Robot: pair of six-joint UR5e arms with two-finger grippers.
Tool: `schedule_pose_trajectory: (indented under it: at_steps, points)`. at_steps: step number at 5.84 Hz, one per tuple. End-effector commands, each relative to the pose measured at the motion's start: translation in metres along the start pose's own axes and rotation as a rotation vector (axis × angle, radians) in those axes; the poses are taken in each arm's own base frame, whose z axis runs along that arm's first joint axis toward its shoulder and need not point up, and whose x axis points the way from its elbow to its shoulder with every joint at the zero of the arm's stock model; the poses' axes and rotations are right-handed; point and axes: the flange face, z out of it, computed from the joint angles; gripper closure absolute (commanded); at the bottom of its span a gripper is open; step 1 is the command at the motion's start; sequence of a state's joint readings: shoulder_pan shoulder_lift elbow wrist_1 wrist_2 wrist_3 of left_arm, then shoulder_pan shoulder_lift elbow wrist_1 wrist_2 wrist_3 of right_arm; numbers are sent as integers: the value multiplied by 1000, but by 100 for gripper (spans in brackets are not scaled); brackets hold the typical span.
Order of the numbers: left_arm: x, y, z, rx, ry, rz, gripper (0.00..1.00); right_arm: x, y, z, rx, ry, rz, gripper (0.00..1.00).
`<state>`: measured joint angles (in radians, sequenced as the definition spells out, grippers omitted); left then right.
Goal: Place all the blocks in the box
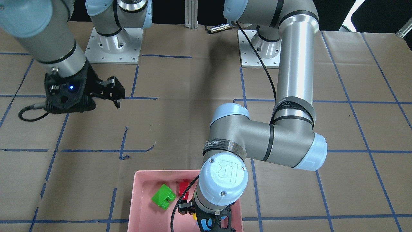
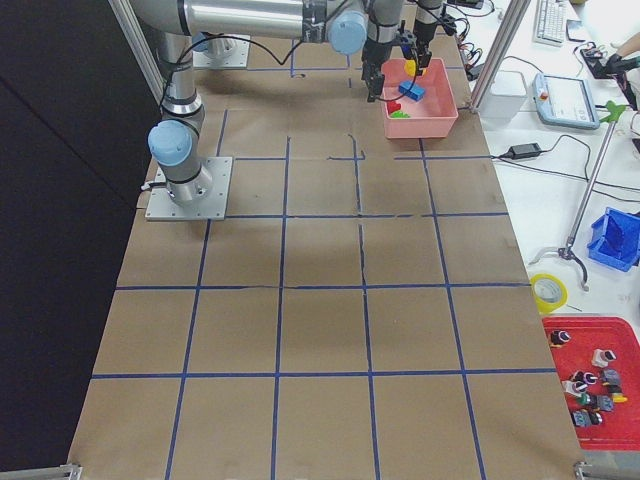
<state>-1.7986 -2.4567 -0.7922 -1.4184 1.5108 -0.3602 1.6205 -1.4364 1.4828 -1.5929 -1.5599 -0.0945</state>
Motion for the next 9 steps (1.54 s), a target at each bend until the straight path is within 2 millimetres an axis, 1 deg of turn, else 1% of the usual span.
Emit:
schedule_pose_trajectory:
  at_steps: [1, 2, 3, 4, 5, 6, 7, 8, 9]
  points:
    - [0, 1, 2, -3, 1, 0, 1, -66, 54, -9, 14, 36, 38, 0]
    - [0, 3, -17, 16, 17, 14, 1, -60, 81, 5, -12, 34, 44, 1]
    - [-9, 10, -59, 46, 22, 36, 1, -42, 105, 8, -13, 27, 73, 0]
    - [-52, 17, -103, 26, 12, 85, 1, -12, 102, 8, -25, 14, 122, 0]
    - [-106, 35, -136, 9, 5, 128, 1, 3, 101, 7, -32, 4, 132, 0]
    - [-148, 70, -164, 2, -1, 158, 1, 1, 103, -2, -8, 5, 130, 0]
    - [-182, 110, -184, -9, -9, 174, 1, 1, 103, -6, 0, 6, 129, 0]
    - [-196, 158, -196, -19, -13, 186, 1, 0, 107, -11, 13, 5, 129, 0]
    - [-199, 197, -210, -5, -14, 187, 1, -1, 110, -17, 26, 6, 129, 0]
